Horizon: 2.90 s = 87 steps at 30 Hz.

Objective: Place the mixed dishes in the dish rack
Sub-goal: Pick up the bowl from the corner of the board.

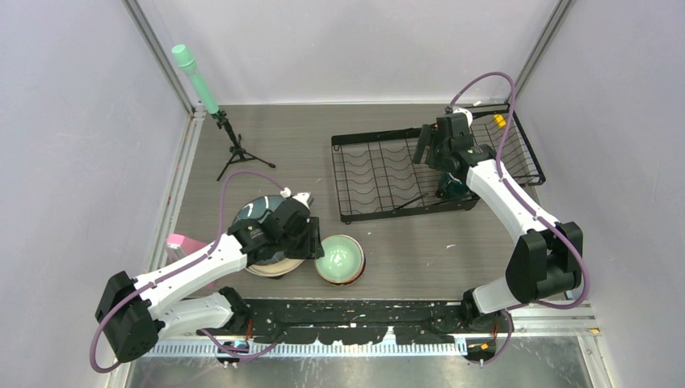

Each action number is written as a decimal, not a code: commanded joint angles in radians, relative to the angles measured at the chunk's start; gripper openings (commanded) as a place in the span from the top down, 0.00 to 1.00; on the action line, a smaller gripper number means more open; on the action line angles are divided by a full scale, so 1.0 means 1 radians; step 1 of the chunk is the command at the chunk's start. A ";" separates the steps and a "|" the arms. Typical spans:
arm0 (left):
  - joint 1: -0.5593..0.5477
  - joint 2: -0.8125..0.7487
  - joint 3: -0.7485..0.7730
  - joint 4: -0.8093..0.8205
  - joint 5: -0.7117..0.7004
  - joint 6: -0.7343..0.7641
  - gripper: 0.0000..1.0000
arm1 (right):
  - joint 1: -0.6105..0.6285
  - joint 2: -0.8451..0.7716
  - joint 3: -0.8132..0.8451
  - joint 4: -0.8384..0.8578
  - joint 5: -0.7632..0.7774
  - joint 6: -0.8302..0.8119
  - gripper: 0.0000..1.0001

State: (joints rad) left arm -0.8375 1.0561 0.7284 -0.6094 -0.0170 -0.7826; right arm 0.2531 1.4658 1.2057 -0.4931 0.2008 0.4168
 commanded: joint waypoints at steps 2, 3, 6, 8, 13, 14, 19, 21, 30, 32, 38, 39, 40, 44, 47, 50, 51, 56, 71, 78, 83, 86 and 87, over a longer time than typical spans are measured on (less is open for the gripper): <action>-0.005 -0.002 0.005 0.044 0.002 -0.003 0.58 | -0.003 -0.025 0.005 0.042 0.023 0.004 0.14; -0.005 -0.002 0.005 0.043 0.002 -0.002 0.59 | -0.003 -0.022 0.007 0.042 0.022 0.004 0.14; -0.005 -0.002 0.005 0.045 0.003 -0.001 0.64 | -0.003 -0.015 0.008 0.042 0.020 0.003 0.14; -0.006 0.000 0.004 0.048 0.006 0.000 0.70 | -0.003 -0.010 0.009 0.042 0.019 0.005 0.14; -0.006 0.007 0.006 0.052 0.008 0.004 0.71 | -0.003 -0.009 0.011 0.043 0.018 0.005 0.14; -0.006 0.010 0.006 0.051 0.009 0.005 0.70 | -0.003 -0.008 0.011 0.042 0.017 0.005 0.14; -0.008 0.017 0.012 0.052 0.012 0.013 0.72 | -0.003 -0.007 0.011 0.042 0.018 0.006 0.14; -0.008 0.015 0.014 0.049 0.012 0.018 0.76 | -0.003 -0.005 0.011 0.043 0.018 0.007 0.14; -0.009 -0.009 0.030 0.027 -0.007 0.035 0.94 | -0.003 0.003 0.013 0.042 0.015 0.006 0.14; -0.009 -0.009 0.036 0.022 -0.010 0.043 0.97 | -0.003 0.005 0.014 0.042 0.015 0.007 0.14; -0.009 -0.014 0.050 0.031 0.009 0.057 1.00 | -0.003 0.008 0.014 0.043 0.015 0.007 0.14; -0.009 -0.016 0.051 0.036 0.012 0.059 1.00 | -0.003 0.009 0.014 0.042 0.015 0.006 0.14; -0.009 -0.017 0.052 0.040 0.012 0.060 1.00 | -0.003 0.009 0.015 0.043 0.015 0.006 0.14; -0.009 -0.027 0.058 0.049 0.046 0.069 1.00 | -0.003 0.010 0.016 0.042 0.013 0.007 0.14; -0.009 -0.036 0.059 0.052 0.048 0.071 1.00 | -0.003 0.007 0.015 0.042 0.012 0.007 0.14; -0.009 -0.040 0.059 0.054 0.050 0.075 1.00 | -0.003 0.005 0.015 0.042 0.012 0.006 0.14; -0.009 -0.041 0.060 0.055 0.051 0.077 1.00 | -0.003 0.004 0.015 0.042 0.011 0.006 0.14; -0.009 -0.042 0.059 0.067 0.059 0.081 1.00 | -0.003 0.001 0.014 0.042 0.010 0.005 0.14; -0.009 -0.074 0.049 0.097 0.089 0.097 1.00 | -0.003 -0.001 0.013 0.042 0.009 0.005 0.14; -0.009 -0.077 0.040 0.109 0.090 0.097 1.00 | -0.003 -0.010 0.009 0.041 0.009 0.002 0.14; -0.010 -0.069 0.041 0.097 0.088 0.105 1.00 | -0.003 -0.017 0.008 0.042 0.004 0.002 0.14; -0.009 -0.072 0.043 0.096 0.094 0.109 1.00 | -0.003 -0.016 0.009 0.042 0.001 0.001 0.14; -0.010 -0.074 0.042 0.102 0.100 0.109 1.00 | -0.003 -0.015 0.009 0.042 -0.002 0.002 0.14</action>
State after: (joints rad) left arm -0.8452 1.0119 0.7326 -0.5842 0.0467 -0.6830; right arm 0.2531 1.4799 1.2057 -0.4927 0.1997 0.4171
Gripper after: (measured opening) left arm 0.116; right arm 0.862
